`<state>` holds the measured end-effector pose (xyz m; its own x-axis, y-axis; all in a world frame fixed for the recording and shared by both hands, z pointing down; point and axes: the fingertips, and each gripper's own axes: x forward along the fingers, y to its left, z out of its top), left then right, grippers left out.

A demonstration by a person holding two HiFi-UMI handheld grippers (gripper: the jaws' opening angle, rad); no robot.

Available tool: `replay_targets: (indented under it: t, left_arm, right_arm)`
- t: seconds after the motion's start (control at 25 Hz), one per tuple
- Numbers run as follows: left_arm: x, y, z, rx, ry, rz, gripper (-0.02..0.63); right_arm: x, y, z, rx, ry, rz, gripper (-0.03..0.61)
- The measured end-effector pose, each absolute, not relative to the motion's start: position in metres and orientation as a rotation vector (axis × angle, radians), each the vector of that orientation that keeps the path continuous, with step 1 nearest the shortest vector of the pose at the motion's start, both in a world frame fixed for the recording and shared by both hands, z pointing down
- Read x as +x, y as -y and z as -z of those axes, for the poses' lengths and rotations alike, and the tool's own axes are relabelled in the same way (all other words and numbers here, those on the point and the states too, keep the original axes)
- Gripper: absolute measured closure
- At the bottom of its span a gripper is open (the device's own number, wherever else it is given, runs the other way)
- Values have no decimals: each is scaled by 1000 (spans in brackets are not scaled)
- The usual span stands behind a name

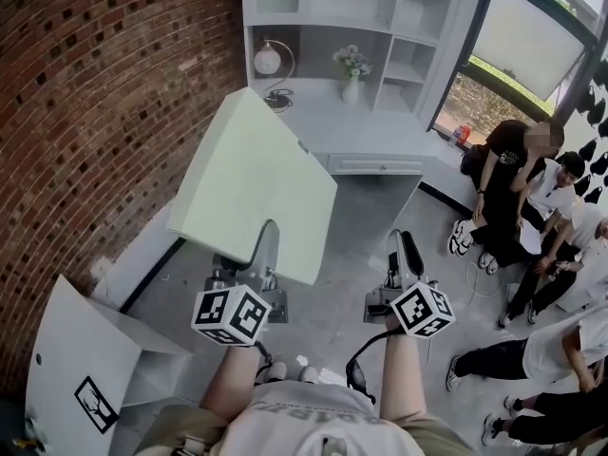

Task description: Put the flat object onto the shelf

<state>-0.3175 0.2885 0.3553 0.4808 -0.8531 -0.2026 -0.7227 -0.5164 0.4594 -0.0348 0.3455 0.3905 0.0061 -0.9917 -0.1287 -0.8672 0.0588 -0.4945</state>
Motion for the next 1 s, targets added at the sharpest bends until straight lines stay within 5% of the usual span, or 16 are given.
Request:
replay_targets:
  t: [0.28,0.48,1.0]
  left_arm:
    - [-266,-282,-356,2258,1129,743,334]
    - [-228,-277,-369,2169,1038,769,334]
    - [-172,-278,-407,1967,899,789,333]
  right_arm:
    - [-41,-355,-427,-1595,-1890,676,193]
    - [-66,-357,-452,-1259,-1905,876,78]
    - [-72,-338,-473,-953,-1778,1042,51]
